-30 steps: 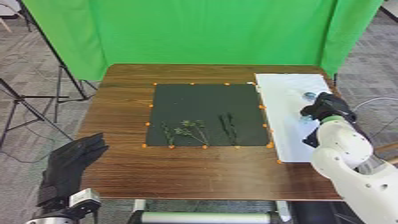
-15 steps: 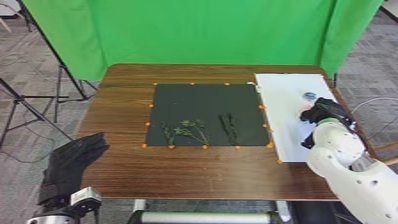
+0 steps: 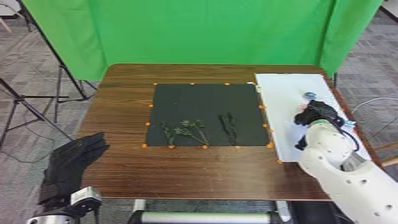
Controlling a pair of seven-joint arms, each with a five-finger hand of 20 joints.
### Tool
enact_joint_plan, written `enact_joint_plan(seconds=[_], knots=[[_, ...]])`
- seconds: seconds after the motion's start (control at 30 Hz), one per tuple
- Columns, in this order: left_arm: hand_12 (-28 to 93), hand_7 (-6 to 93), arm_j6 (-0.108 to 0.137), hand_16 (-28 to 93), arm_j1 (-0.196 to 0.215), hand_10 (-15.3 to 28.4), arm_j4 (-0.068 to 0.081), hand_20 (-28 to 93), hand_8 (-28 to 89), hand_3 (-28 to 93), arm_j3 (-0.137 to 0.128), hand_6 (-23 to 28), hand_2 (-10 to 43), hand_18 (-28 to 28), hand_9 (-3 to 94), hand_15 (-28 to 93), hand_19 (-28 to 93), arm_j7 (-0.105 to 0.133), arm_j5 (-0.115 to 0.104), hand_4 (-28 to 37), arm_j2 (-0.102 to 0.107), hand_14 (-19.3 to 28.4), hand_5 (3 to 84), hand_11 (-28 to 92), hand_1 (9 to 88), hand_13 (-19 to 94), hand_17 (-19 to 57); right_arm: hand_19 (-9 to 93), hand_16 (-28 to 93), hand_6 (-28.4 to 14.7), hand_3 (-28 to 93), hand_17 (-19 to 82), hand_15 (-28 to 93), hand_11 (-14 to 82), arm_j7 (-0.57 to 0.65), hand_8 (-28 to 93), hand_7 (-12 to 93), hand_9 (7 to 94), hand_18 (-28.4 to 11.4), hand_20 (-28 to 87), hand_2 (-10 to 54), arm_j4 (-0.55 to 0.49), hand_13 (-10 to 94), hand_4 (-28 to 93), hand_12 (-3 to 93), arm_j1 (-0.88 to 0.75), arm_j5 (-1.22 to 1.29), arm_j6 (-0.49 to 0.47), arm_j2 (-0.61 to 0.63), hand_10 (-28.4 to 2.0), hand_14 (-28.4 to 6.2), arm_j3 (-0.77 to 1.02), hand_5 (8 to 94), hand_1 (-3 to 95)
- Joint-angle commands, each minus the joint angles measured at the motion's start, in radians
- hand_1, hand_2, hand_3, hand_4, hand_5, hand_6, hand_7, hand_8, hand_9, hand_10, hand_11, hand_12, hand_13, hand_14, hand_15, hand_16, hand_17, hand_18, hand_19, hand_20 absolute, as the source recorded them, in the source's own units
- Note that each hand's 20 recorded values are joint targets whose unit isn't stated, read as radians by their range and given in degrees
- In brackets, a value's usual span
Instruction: Arrange flowers
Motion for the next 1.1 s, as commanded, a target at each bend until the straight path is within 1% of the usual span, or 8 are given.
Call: enact_joint_plan(seconds=[0.03,0.1,0.17,0.23,0.3,0.47,0.93,1.1], knots=[[10,20.7,-0.014,-14,0.002,22.7,0.0,14,-10,81,-0.004,15.3,6.2,23.4,43.2,65,60,-0.016,0.011,-17.9,-0.012,28.0,53.1,37,28.1,28,-8.1,93,22,-6.9,79,53,73,18.3,0.027,-12,30,63.7,-18.9,22,-8.8,0.033,71,-26,15.1,0.005,-0.056,0.009,-0.011,-16.8,-12.6,-0.053,59.0,41.8],[10,20.7,-0.017,-14,0.0,22.6,0.001,14,-10,81,-0.004,15.3,6.3,23.4,43.2,65,60,-0.019,0.012,-18.1,-0.012,28.0,53.1,38,28.2,28,-8.1,93,23,-6.3,77,54,73,21.9,0.034,0,32,68.3,-18.2,23,-9.4,0.039,72,-28,16.1,0.01,-0.075,0.007,-0.01,-15.7,-11.6,-0.062,60.5,46.6],[10,20.7,-0.018,-14,0.001,22.6,0.0,14,-10,81,-0.006,15.3,6.3,23.4,43.2,65,60,-0.023,0.015,-18.1,-0.013,28.0,53.1,38,28.1,28,-8.1,93,23,-6.0,74,54,73,20.3,0.038,3,35,72.6,-17.7,24,-9.5,0.046,73,-28,22.2,0.016,-0.086,0.026,-0.005,-14.1,-10.9,-0.074,62.0,51.8],[10,20.7,-0.018,-14,0.003,22.7,-0.001,14,-10,81,-0.006,15.3,6.3,23.4,43.2,65,60,-0.023,0.014,-18.0,-0.013,28.0,53.1,38,28.1,28,-8.1,93,24,-4.7,73,55,73,15.4,0.041,5,38,79.0,-17.0,26,-9.5,0.049,74,-28,33.0,0.014,-0.099,0.021,-0.004,-11.6,-9.9,-0.075,63.3,55.7],[10,20.7,-0.019,-14,0.005,22.7,-0.001,14,-10,81,-0.008,15.3,6.3,23.4,43.2,65,60,-0.023,0.014,-18.1,-0.015,28.0,53.1,38,28.2,28,-8.1,93,24,-4.1,73,56,74,17.7,0.045,6,40,81.3,-16.6,27,-9.5,0.052,75,-28,36.6,0.012,-0.104,0.032,-0.001,-10.6,-9.4,-0.078,64.1,57.9],[10,20.7,-0.019,-14,0.005,22.7,-0.001,14,-10,81,-0.008,15.3,6.3,23.4,43.2,65,60,-0.025,0.016,-18.1,-0.016,28.1,53.1,38,28.1,28,-8.1,93,26,-3.0,74,58,73,21.0,0.05,10,41,85.0,-16.4,29,-9.5,0.063,78,-28,38.6,0.014,-0.129,0.058,0.011,-9.2,-8.0,-0.083,68.3,60.6],[10,20.8,-0.011,-14,0.012,22.6,-0.003,14,-10,81,-0.007,15.3,6.2,23.4,43.2,65,60,-0.016,0.009,-18.0,-0.011,28.1,53.1,37,28.0,28,-8.1,93,27,-1.6,76,64,71,18.6,0.053,10,42,90.6,-15.2,33,-9.5,0.072,84,-28,38.6,0.067,-0.206,0.19,0.055,-7.3,-5.6,-0.107,73.9,60.3],[10,20.8,-0.013,-14,0.015,22.6,-0.006,14,-10,81,-0.012,15.3,6.2,23.4,43.1,65,60,-0.022,0.014,-18.0,-0.014,28.1,53.1,38,28.1,28,-8.1,93,28,-1.2,77,64,71,17.7,0.047,9,43,91.3,-15.2,33,-9.5,0.051,85,-28,39.9,0.074,-0.211,0.206,0.062,-7.8,-5.3,-0.103,74.3,60.2]])
